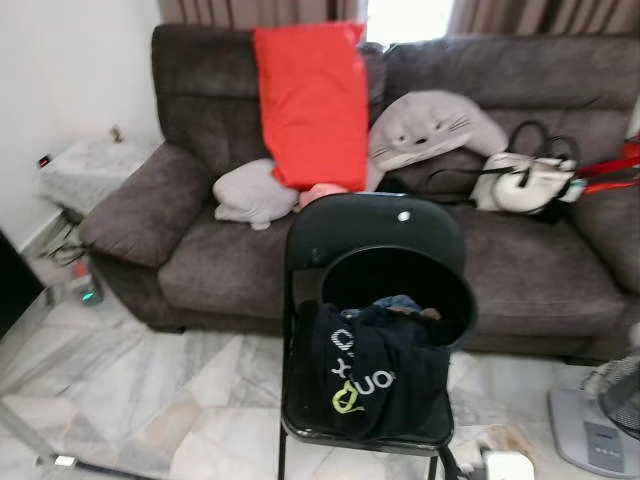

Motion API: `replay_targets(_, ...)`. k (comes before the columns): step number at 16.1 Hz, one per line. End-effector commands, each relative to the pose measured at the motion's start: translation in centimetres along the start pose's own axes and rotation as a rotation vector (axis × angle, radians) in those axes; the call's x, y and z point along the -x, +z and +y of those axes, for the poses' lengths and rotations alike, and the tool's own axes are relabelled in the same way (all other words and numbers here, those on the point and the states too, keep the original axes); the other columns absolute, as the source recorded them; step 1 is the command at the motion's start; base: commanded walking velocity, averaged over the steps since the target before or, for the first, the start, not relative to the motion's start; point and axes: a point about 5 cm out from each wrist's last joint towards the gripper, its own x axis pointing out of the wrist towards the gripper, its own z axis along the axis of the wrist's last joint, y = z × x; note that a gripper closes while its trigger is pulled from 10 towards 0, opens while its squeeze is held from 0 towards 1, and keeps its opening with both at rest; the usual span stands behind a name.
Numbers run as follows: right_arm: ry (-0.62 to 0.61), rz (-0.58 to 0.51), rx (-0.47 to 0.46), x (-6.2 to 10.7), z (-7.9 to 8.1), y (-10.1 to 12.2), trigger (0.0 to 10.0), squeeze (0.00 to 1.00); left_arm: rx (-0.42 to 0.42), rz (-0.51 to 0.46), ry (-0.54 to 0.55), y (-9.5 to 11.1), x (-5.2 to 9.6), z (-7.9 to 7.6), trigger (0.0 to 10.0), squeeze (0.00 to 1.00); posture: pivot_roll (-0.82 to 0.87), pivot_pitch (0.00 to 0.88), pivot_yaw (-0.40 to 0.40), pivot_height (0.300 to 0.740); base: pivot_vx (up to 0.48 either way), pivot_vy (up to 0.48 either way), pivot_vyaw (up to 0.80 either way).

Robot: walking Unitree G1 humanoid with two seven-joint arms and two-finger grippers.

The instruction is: Hang hanger

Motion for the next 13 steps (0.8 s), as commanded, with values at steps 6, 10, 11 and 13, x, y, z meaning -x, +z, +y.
replay_targets(6, -0.056, -0.083, 0.031, 2.1, -1.3, 4.1, 10.0, 0.0, -0.02, 0.004, -0.012, 0.3, -0.2, -1.1, 10.0, 0.0, -0.19, 0.0, 0.047, 0.74, 0.0, 0.0, 0.0)
replay_targets(10, -0.046, 0.06, 0.099, 0.1, -3.0, 3.4, 10.0, 0.0, -0.019, -0.013, -0.012, 1.3, -0.5, -1.5, 10.0, 0.0, -0.17, 0.0, 0.05, 0.74, 0.0, 0.0, 0.0)
replay_targets(11, -0.036, 0.054, 0.087, -0.3, -3.1, 3.6, 10.0, 0.0, -0.018, -0.014, -0.012, 1.4, -0.5, -1.6, 10.0, 0.0, -0.17, 0.0, 0.051, 0.74, 0.0, 0.0, 0.0)
replay_targets(13, 0.009, 0.06, 0.099, -1.5, -3.2, 3.9, 10.0, 0.0, -0.019, -0.014, -0.012, 1.7, -0.6, -1.8, 10.0, 0.0, -0.16, 0.001, 0.057, 0.74, 0.0, 0.0, 0.0)
